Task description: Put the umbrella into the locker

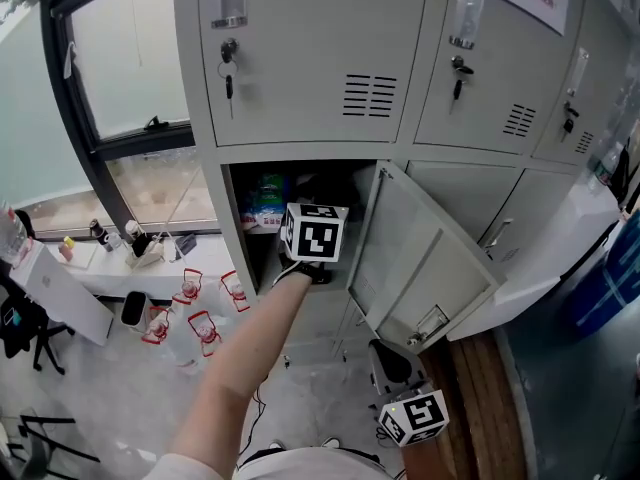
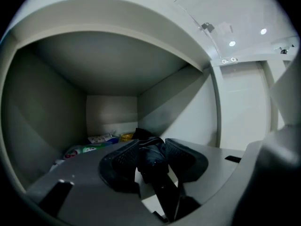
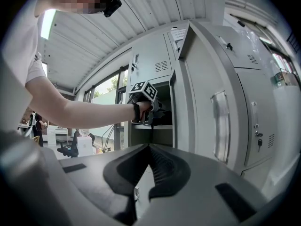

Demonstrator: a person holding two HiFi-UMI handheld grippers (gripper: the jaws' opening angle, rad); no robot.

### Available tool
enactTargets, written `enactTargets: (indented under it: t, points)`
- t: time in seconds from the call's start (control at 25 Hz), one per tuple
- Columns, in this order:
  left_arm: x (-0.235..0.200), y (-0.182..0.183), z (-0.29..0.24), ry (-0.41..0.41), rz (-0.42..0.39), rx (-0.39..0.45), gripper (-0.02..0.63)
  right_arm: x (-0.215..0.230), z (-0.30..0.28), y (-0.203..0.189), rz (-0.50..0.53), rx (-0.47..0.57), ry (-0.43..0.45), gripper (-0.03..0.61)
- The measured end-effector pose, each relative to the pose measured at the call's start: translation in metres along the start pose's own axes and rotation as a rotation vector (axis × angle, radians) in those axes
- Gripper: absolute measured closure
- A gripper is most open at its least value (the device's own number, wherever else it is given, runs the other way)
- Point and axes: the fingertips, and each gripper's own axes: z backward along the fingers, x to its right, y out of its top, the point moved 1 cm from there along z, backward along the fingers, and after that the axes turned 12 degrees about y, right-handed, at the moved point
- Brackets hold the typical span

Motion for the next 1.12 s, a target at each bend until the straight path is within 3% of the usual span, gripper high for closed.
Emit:
enactTargets:
  t: [0.32,1.12]
  points:
    - [-0.013,0.007,0.023,-0.018,-0.01,0.045,0.431,-0.013,-0.001,-0.001,0.013,0.01,-0.029,0.561]
    - [0.006,-0.02,0.028,-0.1,0.016,0.002,0.431,-0.039,0.045,-0.014,0.007,-0.027,-0.179,0.561]
